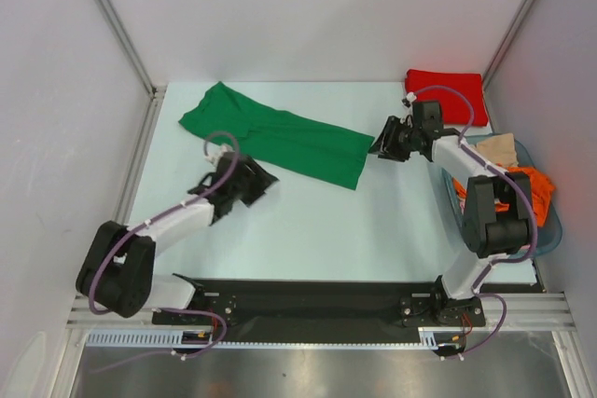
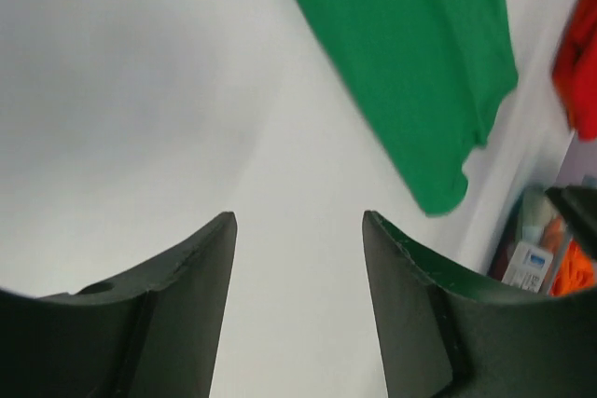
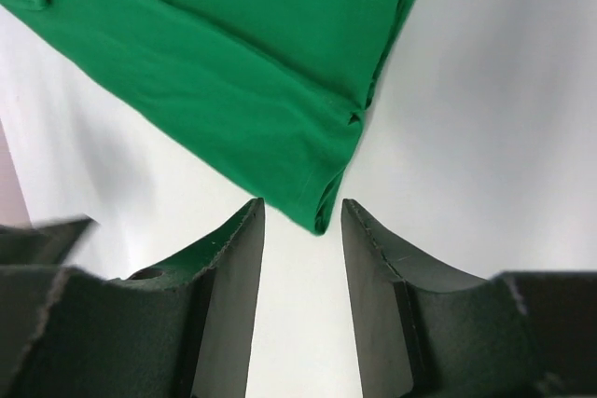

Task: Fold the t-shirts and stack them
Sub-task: Fold the tshirt

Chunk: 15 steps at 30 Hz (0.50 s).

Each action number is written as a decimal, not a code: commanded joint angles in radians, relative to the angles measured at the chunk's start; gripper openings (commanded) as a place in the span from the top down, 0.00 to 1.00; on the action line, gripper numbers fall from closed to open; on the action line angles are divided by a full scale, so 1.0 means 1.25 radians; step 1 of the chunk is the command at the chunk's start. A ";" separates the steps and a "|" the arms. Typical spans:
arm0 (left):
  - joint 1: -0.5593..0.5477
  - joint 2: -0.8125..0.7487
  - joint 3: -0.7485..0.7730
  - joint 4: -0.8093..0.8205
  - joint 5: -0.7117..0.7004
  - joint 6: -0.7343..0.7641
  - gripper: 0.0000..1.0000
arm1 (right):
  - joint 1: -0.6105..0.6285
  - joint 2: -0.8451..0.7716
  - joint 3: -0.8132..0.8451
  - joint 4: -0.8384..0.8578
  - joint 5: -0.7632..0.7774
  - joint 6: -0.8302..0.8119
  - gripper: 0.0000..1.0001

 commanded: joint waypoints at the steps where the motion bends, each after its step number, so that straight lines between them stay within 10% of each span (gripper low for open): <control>1: -0.177 -0.027 -0.026 0.111 -0.164 -0.212 0.38 | 0.003 -0.068 -0.016 -0.030 0.018 0.014 0.56; 5: -0.353 0.118 0.060 0.125 -0.252 -0.304 0.39 | 0.007 -0.151 -0.043 -0.033 0.004 0.016 0.57; 15: -0.441 0.418 0.267 0.146 -0.300 -0.439 0.45 | 0.015 -0.275 -0.114 -0.047 -0.014 -0.006 0.57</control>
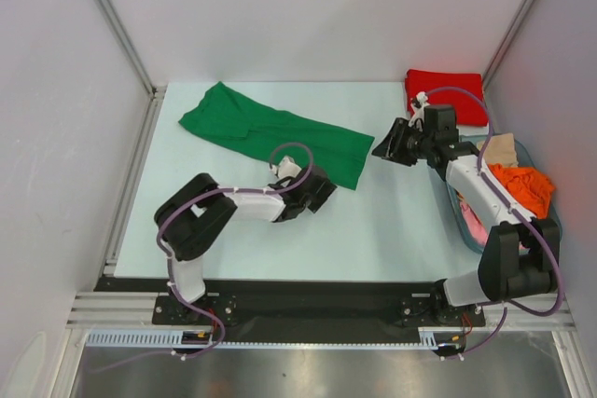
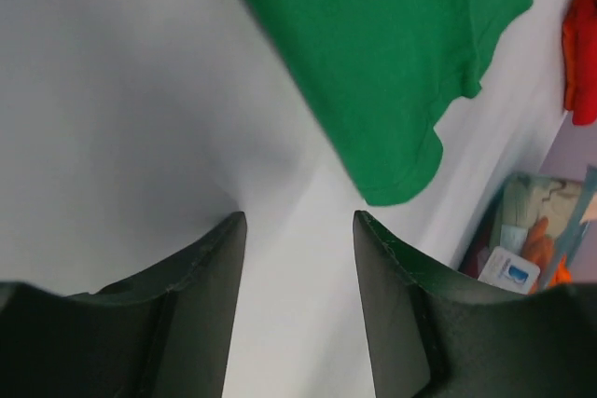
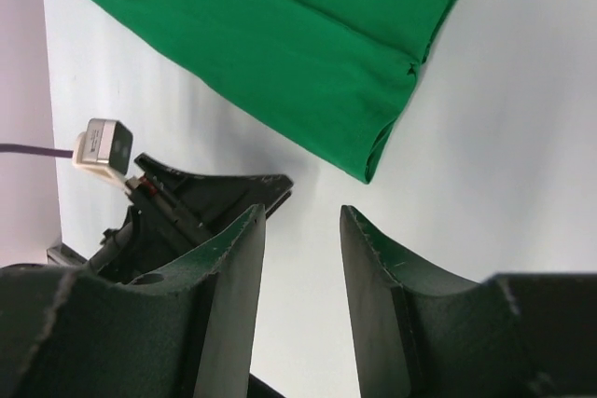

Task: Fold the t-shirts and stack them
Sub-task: Fold the tshirt

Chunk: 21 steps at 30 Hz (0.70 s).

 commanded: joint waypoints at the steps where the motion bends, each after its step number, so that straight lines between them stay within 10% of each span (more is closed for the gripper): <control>1: -0.019 0.033 0.085 -0.007 -0.069 -0.071 0.44 | 0.001 -0.034 -0.019 -0.010 -0.015 -0.019 0.57; 21: -0.037 0.202 0.237 -0.127 -0.050 -0.153 0.48 | -0.011 -0.032 -0.030 0.025 -0.075 -0.005 0.58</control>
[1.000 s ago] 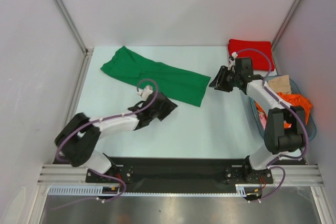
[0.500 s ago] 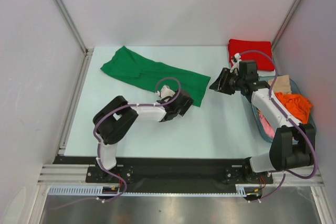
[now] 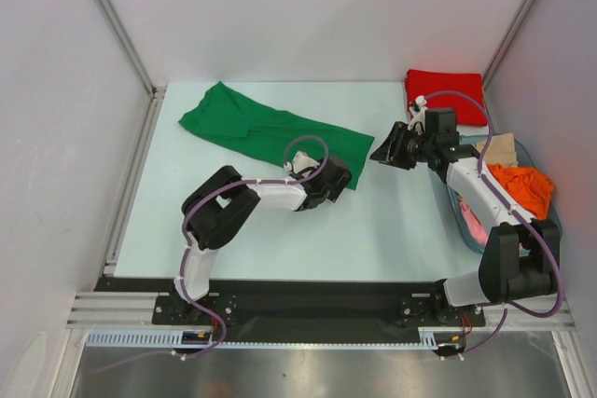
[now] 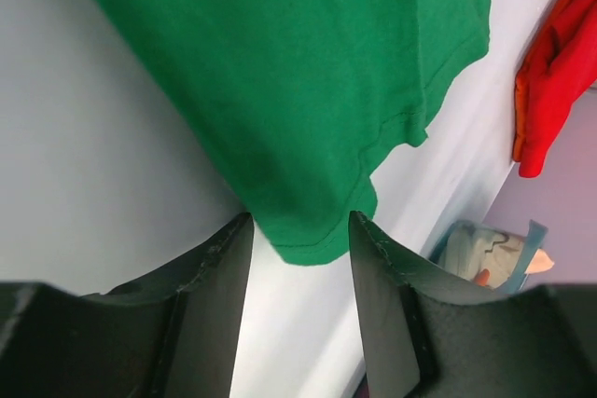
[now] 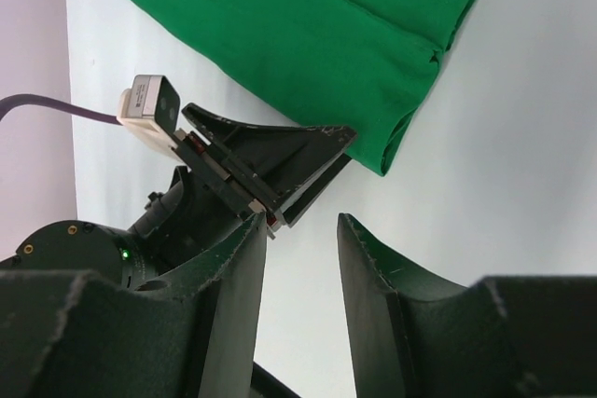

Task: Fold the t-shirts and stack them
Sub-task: Fold the tshirt

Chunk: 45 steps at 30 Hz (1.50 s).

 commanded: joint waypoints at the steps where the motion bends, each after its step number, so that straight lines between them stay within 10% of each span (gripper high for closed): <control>1: -0.011 0.041 0.021 -0.053 0.012 -0.016 0.49 | -0.005 -0.014 -0.002 0.021 -0.011 -0.001 0.58; 14: -0.012 0.041 -0.038 0.077 0.054 0.103 1.00 | -0.011 -0.010 -0.006 0.021 0.000 -0.007 0.58; 36: -0.085 -0.621 -0.739 -0.043 0.127 0.252 0.99 | 0.145 0.110 -0.035 -0.006 -0.012 -0.110 0.59; 45: -0.122 -0.962 -0.830 -0.194 0.069 0.260 0.79 | 0.195 0.129 -0.146 0.035 -0.048 -0.115 0.56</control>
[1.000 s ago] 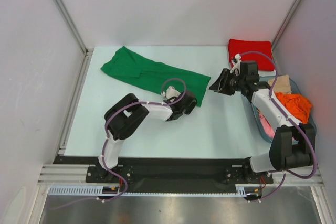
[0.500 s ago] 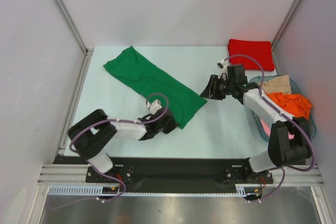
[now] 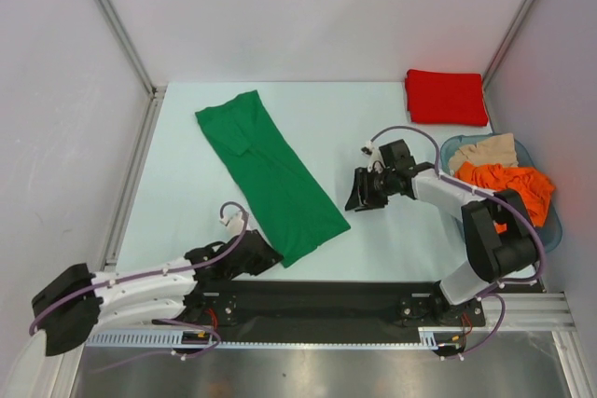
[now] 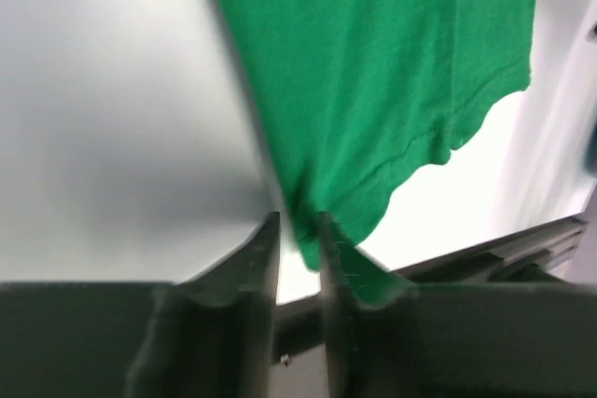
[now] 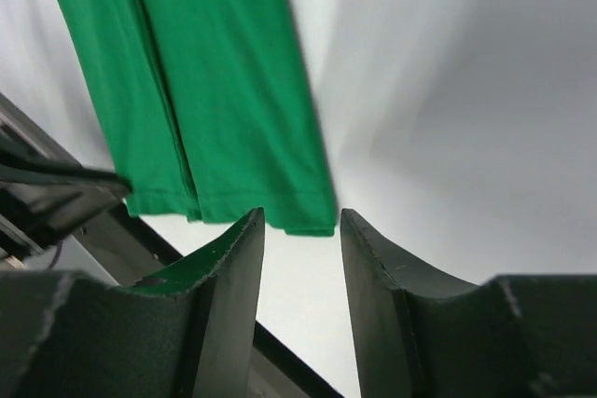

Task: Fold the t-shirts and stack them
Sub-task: Fold the tshirt

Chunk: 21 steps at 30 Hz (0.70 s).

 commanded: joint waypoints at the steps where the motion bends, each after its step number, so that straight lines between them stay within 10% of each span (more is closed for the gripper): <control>1: -0.009 -0.093 -0.030 -0.092 -0.031 0.014 0.70 | 0.013 0.006 -0.030 0.040 -0.033 -0.016 0.55; 12: 0.009 -0.131 0.245 -0.292 -0.131 0.235 0.44 | 0.014 0.078 -0.085 0.092 -0.079 -0.018 0.58; 21: 0.422 -0.093 0.349 -0.182 0.065 0.485 0.34 | 0.014 0.163 -0.090 0.148 -0.106 -0.009 0.78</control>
